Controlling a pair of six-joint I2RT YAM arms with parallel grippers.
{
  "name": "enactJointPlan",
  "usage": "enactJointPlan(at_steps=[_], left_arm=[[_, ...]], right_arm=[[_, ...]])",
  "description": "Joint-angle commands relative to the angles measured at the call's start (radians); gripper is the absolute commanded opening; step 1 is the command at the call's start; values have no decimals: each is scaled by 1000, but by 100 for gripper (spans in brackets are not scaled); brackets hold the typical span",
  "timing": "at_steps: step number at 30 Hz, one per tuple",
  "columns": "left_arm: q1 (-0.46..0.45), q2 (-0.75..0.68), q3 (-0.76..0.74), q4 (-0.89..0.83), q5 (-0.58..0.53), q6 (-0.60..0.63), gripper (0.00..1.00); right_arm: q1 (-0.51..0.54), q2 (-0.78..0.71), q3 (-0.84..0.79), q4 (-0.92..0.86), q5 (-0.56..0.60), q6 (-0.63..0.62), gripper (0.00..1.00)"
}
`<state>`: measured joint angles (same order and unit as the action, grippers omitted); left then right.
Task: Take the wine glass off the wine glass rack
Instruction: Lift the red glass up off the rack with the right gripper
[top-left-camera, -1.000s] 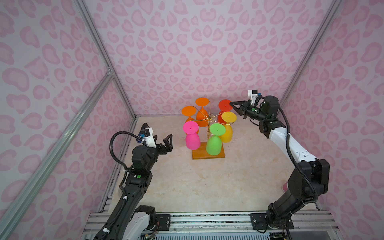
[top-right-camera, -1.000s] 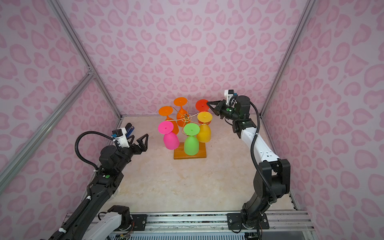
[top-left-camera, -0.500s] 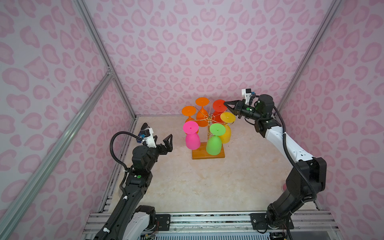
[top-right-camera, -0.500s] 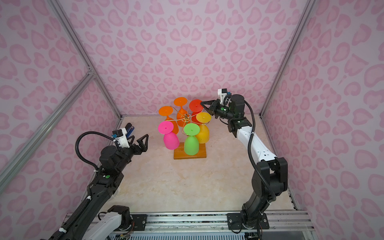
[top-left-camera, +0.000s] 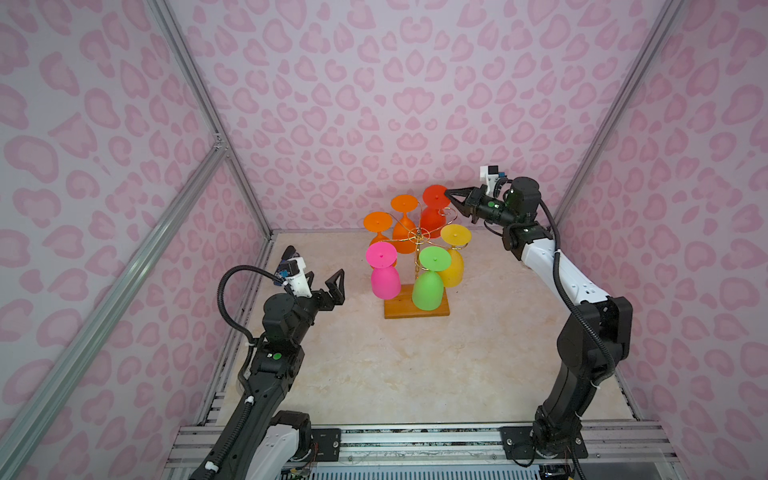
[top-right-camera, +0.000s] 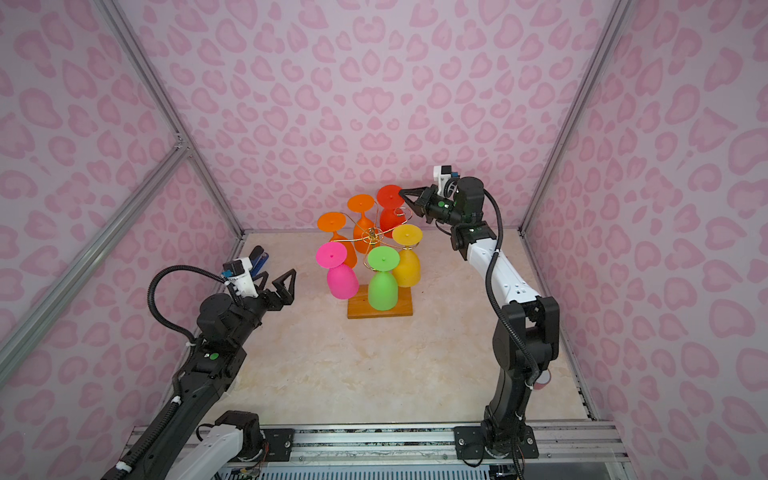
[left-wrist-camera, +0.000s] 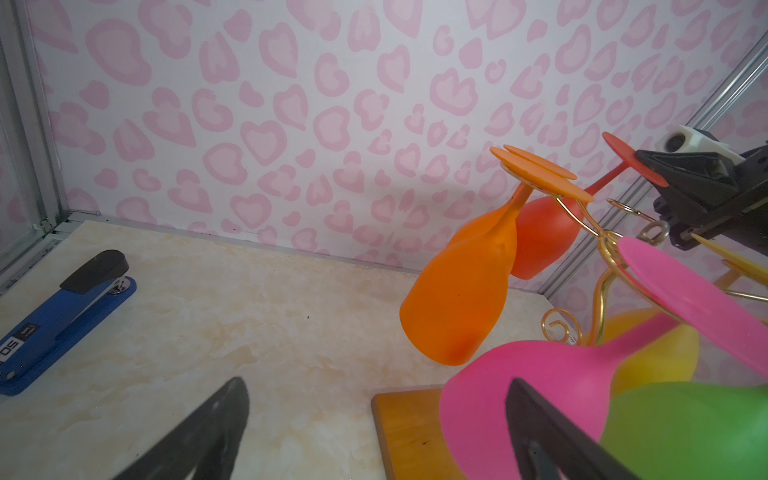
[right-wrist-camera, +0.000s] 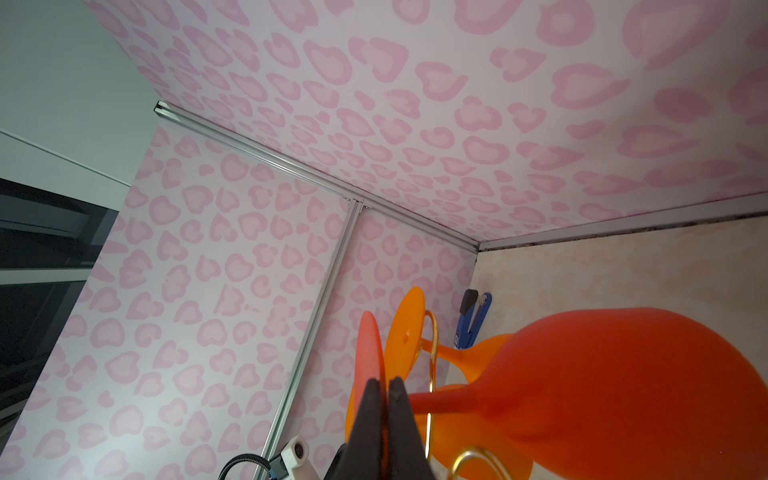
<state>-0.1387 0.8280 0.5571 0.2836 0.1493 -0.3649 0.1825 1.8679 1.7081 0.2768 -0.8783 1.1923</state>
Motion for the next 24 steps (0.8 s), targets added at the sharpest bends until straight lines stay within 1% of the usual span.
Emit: enactJointPlan(at_steps=[1, 4, 7, 11, 16, 18, 21, 24], left_arm=[[1, -14, 0, 14, -1, 1, 98], [1, -31, 9, 0, -6, -3, 98], [1, -57, 19, -15, -30, -18, 98], [1, -100, 34, -15, -49, -49, 96], [1, -148, 71, 17, -12, -71, 95], [1, -143, 108, 29, 28, -77, 95], [1, -89, 196, 49, 151, -97, 95], [2, 1, 283, 133, 338, -166, 95]], right_arm=[[-25, 24, 19, 147, 6, 71, 0], [-57, 20, 17, 208, 11, 103, 0], [-99, -15, -11, 232, 19, 107, 0], [-169, -105, -91, 269, 32, 104, 0], [-254, -228, -196, 373, 29, 151, 0], [-276, -270, -256, 502, 23, 203, 0], [-279, -307, -280, 660, 12, 299, 0], [-253, -339, -273, 732, 3, 354, 0]])
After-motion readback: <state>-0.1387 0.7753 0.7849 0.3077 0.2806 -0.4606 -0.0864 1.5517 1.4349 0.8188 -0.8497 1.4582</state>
